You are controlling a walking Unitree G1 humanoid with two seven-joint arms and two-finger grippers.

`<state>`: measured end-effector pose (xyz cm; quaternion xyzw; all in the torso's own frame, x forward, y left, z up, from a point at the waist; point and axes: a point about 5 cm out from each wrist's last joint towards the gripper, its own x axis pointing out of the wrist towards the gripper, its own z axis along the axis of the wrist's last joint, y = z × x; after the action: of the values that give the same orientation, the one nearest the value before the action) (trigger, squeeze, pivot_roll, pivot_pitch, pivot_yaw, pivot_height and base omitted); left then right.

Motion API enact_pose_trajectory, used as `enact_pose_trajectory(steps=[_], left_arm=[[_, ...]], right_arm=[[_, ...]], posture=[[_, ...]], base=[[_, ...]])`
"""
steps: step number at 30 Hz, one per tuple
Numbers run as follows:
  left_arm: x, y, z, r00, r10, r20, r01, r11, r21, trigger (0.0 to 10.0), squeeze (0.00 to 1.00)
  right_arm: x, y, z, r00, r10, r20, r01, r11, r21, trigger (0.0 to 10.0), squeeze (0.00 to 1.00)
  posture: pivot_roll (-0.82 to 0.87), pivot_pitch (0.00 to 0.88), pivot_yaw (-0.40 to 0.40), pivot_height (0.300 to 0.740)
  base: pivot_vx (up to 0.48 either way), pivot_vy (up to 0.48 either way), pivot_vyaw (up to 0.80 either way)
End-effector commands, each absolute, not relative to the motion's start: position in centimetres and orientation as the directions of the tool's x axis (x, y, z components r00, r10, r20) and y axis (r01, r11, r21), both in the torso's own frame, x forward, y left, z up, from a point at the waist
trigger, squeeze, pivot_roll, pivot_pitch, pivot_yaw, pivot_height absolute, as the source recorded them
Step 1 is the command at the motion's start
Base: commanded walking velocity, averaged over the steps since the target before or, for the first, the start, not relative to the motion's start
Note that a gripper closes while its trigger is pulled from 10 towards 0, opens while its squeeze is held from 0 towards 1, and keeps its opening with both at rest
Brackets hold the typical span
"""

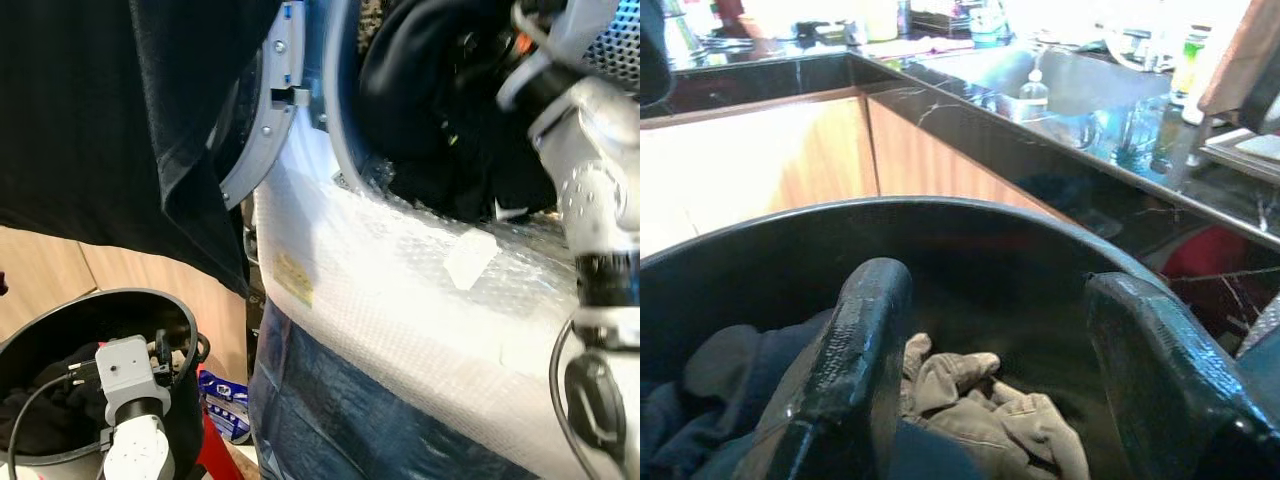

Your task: Clothes washing

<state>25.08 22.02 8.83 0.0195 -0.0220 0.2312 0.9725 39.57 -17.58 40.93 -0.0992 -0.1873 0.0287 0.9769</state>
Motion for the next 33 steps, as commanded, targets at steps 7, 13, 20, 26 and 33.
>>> enact_pose_trajectory(steps=[7, 13, 20, 26, 33], left_arm=[[25.1, 21.7, 8.6, 0.890, 0.454, 0.047, -0.455, 0.890, 0.015, 10.0, 0.00], [25.5, 21.2, 8.5, 0.905, 0.424, 0.043, -0.425, 0.905, 0.020, 10.0, 0.00], [25.6, 21.4, 8.7, 0.902, 0.429, 0.054, -0.431, 0.902, 0.023, 10.0, 0.00], [25.7, 21.3, 8.7, 0.906, 0.419, 0.057, -0.421, 0.907, 0.026, 10.0, 0.00], [25.8, 21.4, 8.8, 0.911, 0.409, 0.060, -0.411, 0.911, 0.033, 10.0, 0.00]], right_arm=[[38.4, -23.0, 43.7, 0.764, -0.271, 0.586, 0.611, 0.598, -0.520, 10.0, 0.00], [40.1, -21.1, 40.5, 0.796, -0.148, 0.587, 0.582, 0.454, -0.675, 10.0, 0.00], [39.0, -22.6, 42.4, 0.710, -0.210, 0.672, 0.679, 0.457, -0.574, 10.0, 0.00], [37.9, -25.0, 43.6, 0.598, -0.334, 0.729, 0.779, 0.457, -0.429, 10.0, 0.00], [39.7, -22.6, 40.4, 0.811, -0.127, 0.571, 0.522, 0.598, -0.608, 10.0, 0.00]], posture=[[0.03, 0.000, -0.103, 0.740], [0.04, 0.000, -0.096, 0.740], [0.05, 0.000, -0.103, 0.740], [0.05, 0.000, -0.098, 0.740], [0.06, 0.000, -0.091, 0.740]], base=[[0.000, 0.000, 0.00], [0.000, 0.000, 0.00], [0.000, 0.000, 0.00], [0.000, 0.000, 0.00], [0.000, 0.000, 0.00]])
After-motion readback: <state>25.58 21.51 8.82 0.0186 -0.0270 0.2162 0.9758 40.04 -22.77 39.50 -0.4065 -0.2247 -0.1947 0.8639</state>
